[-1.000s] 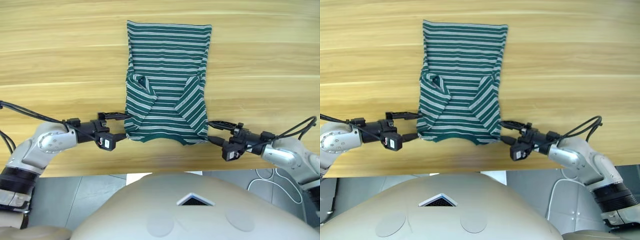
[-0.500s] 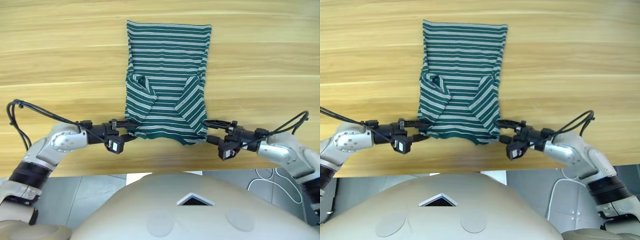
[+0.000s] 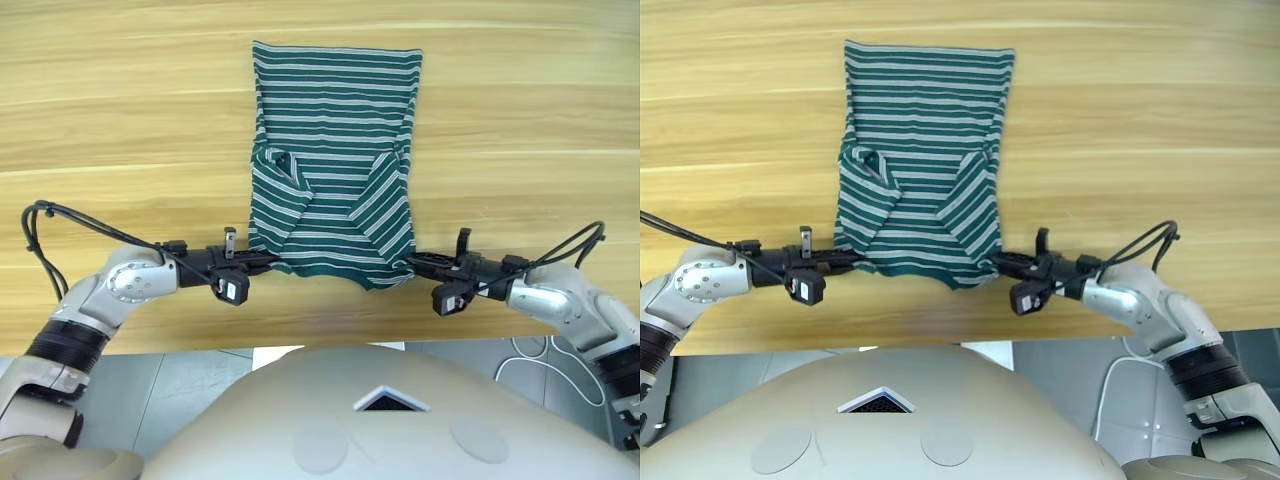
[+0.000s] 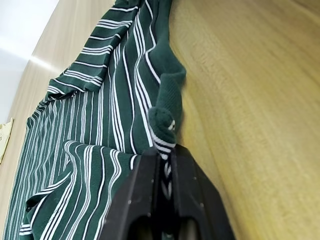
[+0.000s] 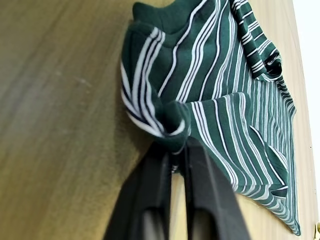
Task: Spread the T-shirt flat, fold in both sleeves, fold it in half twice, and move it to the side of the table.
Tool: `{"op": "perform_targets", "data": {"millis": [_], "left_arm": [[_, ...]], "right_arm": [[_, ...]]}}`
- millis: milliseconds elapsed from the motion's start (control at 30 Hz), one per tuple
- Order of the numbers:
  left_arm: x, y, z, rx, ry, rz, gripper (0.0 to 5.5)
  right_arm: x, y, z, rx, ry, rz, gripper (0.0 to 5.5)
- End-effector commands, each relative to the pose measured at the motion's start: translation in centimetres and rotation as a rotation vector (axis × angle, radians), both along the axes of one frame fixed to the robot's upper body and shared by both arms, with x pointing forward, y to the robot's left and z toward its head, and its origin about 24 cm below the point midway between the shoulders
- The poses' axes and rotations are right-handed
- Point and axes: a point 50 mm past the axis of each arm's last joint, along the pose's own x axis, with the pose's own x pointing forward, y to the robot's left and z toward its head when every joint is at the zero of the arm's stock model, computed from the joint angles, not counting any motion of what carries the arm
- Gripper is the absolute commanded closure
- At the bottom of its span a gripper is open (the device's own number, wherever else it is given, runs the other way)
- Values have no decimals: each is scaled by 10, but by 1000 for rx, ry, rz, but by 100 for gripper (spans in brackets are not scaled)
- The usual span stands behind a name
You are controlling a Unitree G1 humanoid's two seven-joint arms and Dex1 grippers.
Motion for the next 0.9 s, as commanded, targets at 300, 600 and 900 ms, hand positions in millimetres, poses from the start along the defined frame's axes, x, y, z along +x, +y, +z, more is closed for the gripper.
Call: {"op": "perform_targets", "data": {"millis": [300,600,900], "left_arm": [[-65,-12,-12,-110,238,114,544],[-81,-13,22,-211,217,245,545],[-21,-15,42,-315,-81,323,545]], "right_arm": [[-26,-22,7,47,122,-113,550],[-56,-15,35,140,192,-156,550],[-13,2,50,283,8,-197,550]]}}
